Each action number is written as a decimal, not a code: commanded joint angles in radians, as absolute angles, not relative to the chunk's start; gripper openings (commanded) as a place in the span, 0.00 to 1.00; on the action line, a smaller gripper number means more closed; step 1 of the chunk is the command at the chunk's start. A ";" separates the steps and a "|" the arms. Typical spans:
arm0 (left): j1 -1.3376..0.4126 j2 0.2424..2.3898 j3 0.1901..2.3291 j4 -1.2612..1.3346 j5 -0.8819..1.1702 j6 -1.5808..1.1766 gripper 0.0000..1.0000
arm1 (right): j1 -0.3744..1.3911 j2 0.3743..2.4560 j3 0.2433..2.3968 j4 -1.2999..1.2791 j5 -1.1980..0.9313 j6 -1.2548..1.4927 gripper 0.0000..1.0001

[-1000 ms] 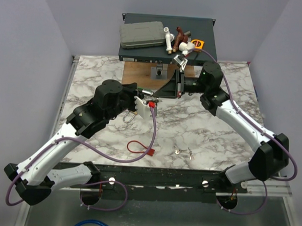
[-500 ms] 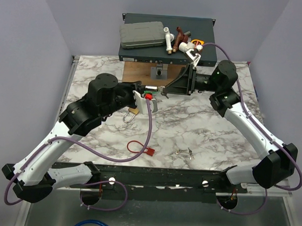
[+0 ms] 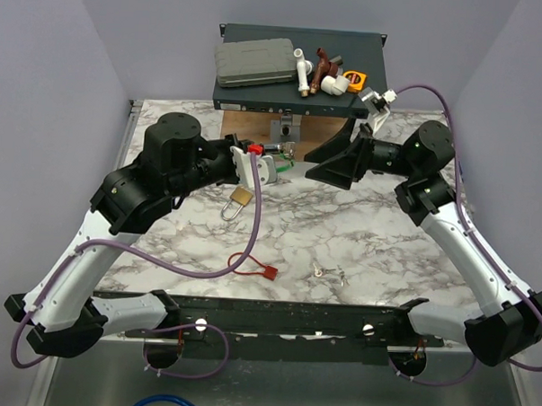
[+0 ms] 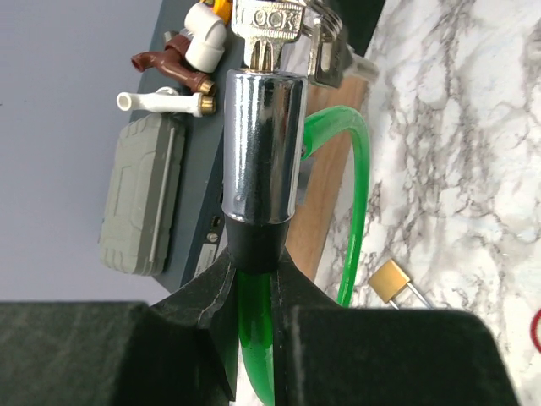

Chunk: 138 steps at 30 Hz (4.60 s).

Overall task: Unlock with the key
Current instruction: Unlock the lock, then place the lock at the center of the board.

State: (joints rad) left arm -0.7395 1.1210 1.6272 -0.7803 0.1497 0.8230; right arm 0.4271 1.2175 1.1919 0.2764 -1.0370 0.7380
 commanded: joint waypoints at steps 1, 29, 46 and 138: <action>-0.735 1.144 1.689 -0.837 0.235 0.765 0.00 | 0.428 1.200 1.170 0.277 -0.993 0.590 0.75; -0.677 1.270 1.920 -0.975 0.429 0.566 0.00 | 0.623 1.103 0.914 0.440 -0.665 0.267 0.01; -0.529 1.231 1.916 -0.938 0.493 0.438 0.00 | 0.623 1.044 0.804 0.371 -0.617 0.262 0.01; 0.138 1.605 1.624 -1.174 0.593 0.471 0.99 | 0.739 1.381 0.873 -0.464 0.118 0.459 0.76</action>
State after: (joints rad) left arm 0.1425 1.6779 1.6718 -1.1507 0.4816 0.4374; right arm 0.7338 1.4612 0.9642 -0.3435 0.1303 0.4030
